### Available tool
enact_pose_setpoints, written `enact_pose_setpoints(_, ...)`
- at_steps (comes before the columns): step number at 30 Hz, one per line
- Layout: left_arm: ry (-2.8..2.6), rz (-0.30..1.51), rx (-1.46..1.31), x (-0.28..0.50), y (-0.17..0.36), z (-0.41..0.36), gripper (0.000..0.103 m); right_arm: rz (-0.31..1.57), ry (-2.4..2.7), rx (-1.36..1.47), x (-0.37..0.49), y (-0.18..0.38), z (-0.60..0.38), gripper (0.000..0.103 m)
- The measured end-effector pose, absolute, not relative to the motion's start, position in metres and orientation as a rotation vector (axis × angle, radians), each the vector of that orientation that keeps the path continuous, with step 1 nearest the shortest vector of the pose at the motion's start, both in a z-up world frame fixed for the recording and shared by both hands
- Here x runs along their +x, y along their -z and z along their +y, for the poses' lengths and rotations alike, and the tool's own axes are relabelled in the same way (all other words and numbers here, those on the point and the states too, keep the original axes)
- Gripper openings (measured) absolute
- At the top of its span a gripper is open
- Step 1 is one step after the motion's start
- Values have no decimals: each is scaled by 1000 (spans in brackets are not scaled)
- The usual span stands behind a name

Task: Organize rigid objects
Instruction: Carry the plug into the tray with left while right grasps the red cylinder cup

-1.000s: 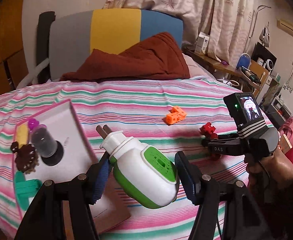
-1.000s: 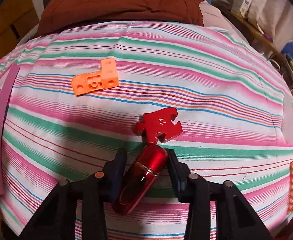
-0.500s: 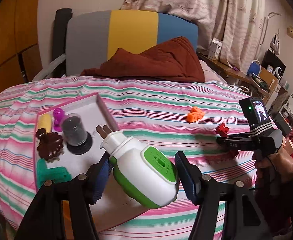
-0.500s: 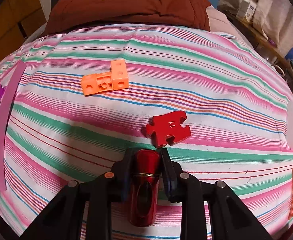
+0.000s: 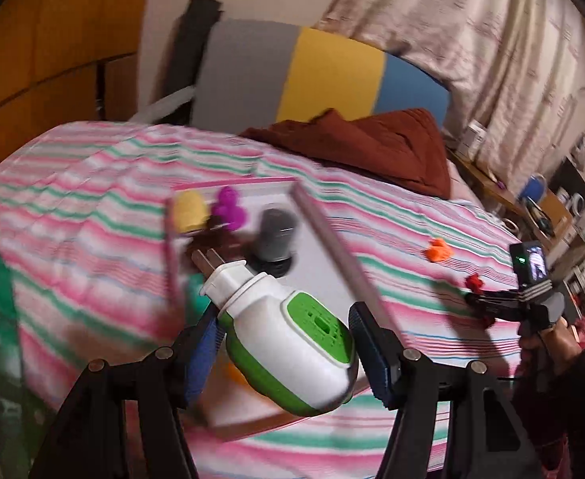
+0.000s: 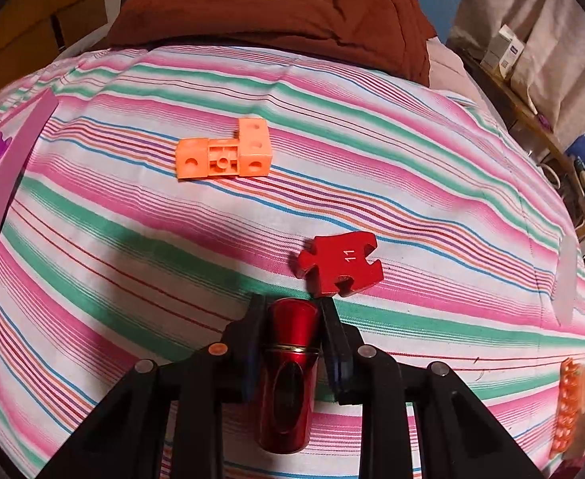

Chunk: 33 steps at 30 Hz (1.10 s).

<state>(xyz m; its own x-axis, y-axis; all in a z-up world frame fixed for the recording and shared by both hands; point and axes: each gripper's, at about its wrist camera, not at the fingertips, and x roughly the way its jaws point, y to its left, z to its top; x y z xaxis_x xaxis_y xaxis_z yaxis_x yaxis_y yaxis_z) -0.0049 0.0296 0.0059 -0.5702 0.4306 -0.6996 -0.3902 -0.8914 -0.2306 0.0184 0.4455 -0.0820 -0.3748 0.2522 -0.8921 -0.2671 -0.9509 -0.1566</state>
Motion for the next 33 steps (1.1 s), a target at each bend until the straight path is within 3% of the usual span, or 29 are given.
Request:
enact_pose_setpoints(9, -2366, -102, -1171, -22, 13, 50, 64, -3, -2369, -1533, 17, 82, 444, 27)
enact_pose_setpoints(21, -2356, 78, -1319, -35, 64, 100, 65, -22, -2367, -1536, 18, 83, 442, 27)
enact_pose_setpoints(33, -2423, 118, -1263, -24, 58, 88, 64, -27, -2366, -1529, 19, 83, 440, 27)
